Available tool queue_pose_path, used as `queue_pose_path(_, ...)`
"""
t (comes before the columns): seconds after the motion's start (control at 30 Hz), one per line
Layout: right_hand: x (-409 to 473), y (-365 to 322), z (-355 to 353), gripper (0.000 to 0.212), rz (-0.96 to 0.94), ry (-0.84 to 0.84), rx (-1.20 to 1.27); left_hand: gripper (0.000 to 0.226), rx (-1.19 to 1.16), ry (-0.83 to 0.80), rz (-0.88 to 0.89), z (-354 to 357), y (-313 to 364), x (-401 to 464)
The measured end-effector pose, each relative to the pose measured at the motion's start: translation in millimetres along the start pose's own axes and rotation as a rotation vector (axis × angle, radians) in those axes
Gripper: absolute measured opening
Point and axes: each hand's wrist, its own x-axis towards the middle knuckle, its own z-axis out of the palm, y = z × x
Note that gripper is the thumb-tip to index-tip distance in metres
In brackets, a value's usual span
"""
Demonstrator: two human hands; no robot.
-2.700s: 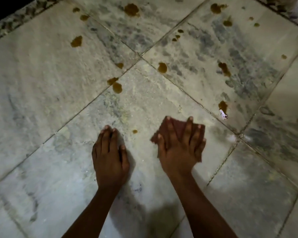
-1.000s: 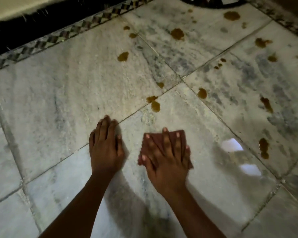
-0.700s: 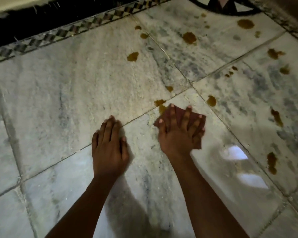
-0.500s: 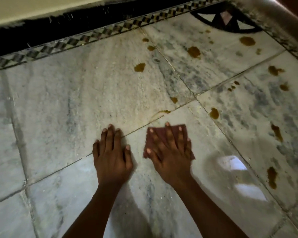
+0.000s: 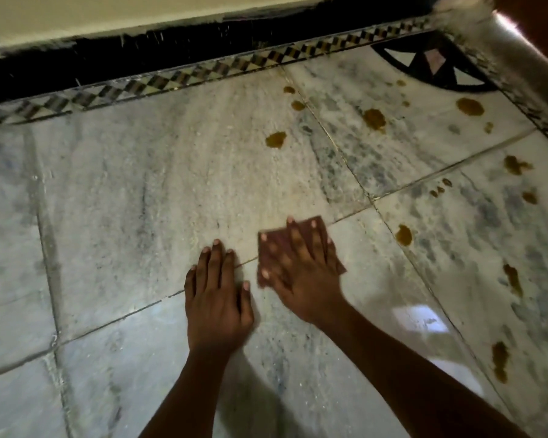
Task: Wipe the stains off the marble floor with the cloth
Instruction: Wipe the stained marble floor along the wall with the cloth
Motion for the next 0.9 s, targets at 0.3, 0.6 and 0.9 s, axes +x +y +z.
queue_pose_path(0.3, 70, 26, -8, 0.069, 0.572, 0.139, 0.175, 0.071, 0.016, -0.022, 0.01, 4, -1, 0)
queue_pose_path(0.6, 38, 5, -1, 0.067, 0.147, 0.062, 0.095, 0.059, -0.149, -0.004, -0.01, 0, -4, 4)
queue_pose_path(0.9, 120, 9, -2, 0.063, 0.344, 0.093, 0.158, 0.075, -0.044, -0.007, 0.117, -35, -73, 165)
